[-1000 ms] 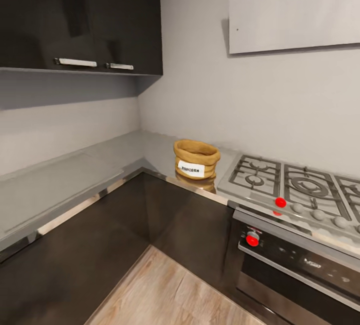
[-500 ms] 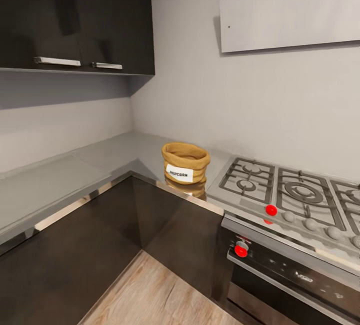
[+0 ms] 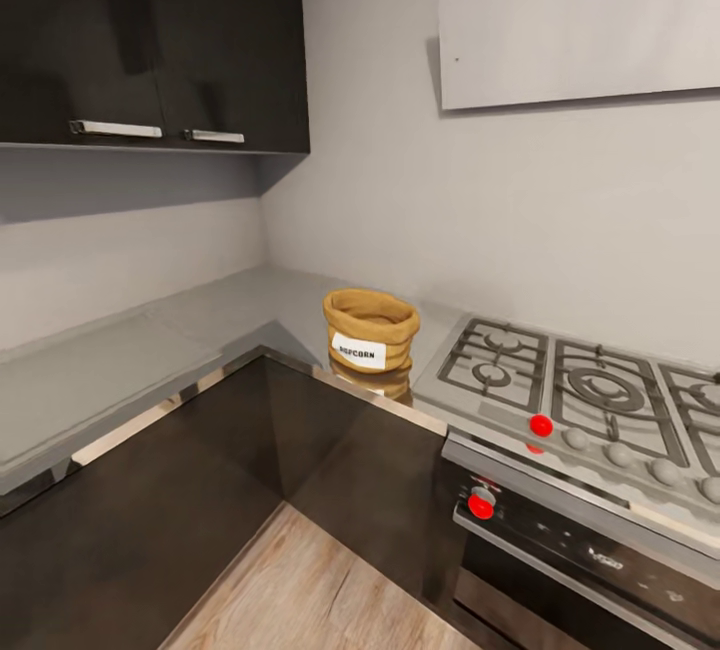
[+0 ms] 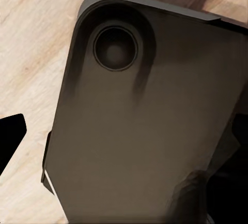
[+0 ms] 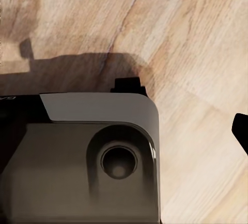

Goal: In the kitchen, take the popcorn bag from the countertop, put it into the microwave, and heat it until the popcorn is cooked so the cooked popcorn ends up inside the bag.

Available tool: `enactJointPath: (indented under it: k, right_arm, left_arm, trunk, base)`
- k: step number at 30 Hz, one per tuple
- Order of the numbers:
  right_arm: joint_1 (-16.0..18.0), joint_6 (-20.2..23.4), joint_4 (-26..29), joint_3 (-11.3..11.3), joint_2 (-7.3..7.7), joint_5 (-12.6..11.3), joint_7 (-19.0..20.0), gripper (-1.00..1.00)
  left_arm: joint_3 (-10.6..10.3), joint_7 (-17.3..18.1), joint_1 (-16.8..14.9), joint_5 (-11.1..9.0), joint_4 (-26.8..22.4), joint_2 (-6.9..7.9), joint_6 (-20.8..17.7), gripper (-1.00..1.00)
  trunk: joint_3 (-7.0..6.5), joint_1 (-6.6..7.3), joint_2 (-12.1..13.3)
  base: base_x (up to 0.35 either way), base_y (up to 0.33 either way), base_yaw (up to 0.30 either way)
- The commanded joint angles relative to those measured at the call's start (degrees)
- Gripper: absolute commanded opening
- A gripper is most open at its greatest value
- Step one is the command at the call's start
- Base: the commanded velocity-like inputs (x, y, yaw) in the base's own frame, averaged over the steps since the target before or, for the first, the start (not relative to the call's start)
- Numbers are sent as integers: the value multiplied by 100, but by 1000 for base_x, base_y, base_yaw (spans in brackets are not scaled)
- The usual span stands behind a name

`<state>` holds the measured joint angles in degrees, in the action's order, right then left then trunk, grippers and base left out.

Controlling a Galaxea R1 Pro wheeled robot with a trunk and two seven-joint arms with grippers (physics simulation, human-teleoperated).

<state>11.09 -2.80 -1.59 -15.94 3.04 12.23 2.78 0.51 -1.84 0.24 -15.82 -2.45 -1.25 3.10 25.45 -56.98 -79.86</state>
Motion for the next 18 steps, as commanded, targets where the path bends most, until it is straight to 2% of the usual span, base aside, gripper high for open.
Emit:
enactJointPath:
  k: [1,14,18]
  right_arm:
    - [7,-22,-17,-49,4,51,12,100]
    - [7,-39,-17,-49,-7,51,12,100]
    - [7,-43,-17,-49,-12,51,12,100]
  left_arm:
    - [2,-18,3,-17,-9,-1,7,100]
    - [2,-18,3,-18,-9,3,8,100]
    - [2,-18,3,-18,-9,0,8,100]
  trunk:
    - [-14,23,39]
    - [-247,308,560]
    - [-319,396,720]
  base:
    - [0,0,0]
    - [0,0,4]
    - [0,0,187]
